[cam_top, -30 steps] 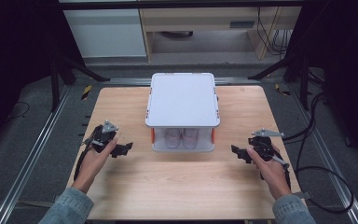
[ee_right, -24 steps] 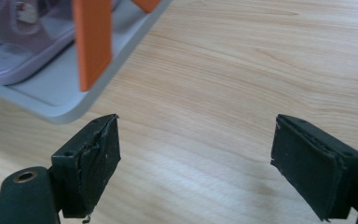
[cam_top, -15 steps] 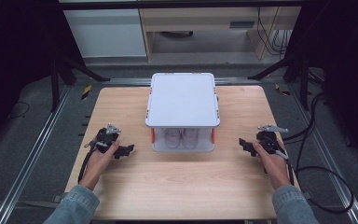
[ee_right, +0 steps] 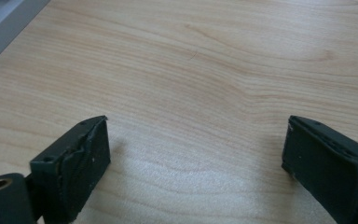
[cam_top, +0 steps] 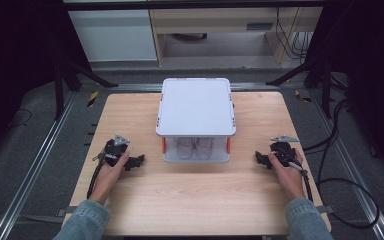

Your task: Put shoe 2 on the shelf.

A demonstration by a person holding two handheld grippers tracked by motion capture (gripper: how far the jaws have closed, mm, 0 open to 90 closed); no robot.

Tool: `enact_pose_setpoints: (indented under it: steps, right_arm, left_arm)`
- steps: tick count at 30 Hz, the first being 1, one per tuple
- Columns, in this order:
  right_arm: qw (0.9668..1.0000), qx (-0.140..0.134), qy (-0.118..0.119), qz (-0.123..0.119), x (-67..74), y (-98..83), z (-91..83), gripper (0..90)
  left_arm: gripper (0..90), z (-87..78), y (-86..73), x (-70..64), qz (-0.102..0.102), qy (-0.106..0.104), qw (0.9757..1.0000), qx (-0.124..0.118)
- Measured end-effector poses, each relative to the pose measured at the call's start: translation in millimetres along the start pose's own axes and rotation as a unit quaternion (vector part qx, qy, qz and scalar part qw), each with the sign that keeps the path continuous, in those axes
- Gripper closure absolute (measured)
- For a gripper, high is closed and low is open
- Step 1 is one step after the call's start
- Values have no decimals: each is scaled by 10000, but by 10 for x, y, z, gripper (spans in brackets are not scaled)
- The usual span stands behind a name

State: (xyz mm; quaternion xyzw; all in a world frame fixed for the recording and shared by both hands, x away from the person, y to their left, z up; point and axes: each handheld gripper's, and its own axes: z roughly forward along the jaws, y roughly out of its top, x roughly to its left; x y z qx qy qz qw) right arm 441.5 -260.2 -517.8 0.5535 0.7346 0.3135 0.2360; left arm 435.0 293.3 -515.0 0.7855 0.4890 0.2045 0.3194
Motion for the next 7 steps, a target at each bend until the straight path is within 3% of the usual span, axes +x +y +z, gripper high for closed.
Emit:
enact_pose_setpoints:
  steps: [7]
  right_arm:
    - [9999, -7, -78, 90, -12, -79, -82, 69]
  left_arm:
    - [1, -11, -12, 1, -128, 115, 9998, 32]
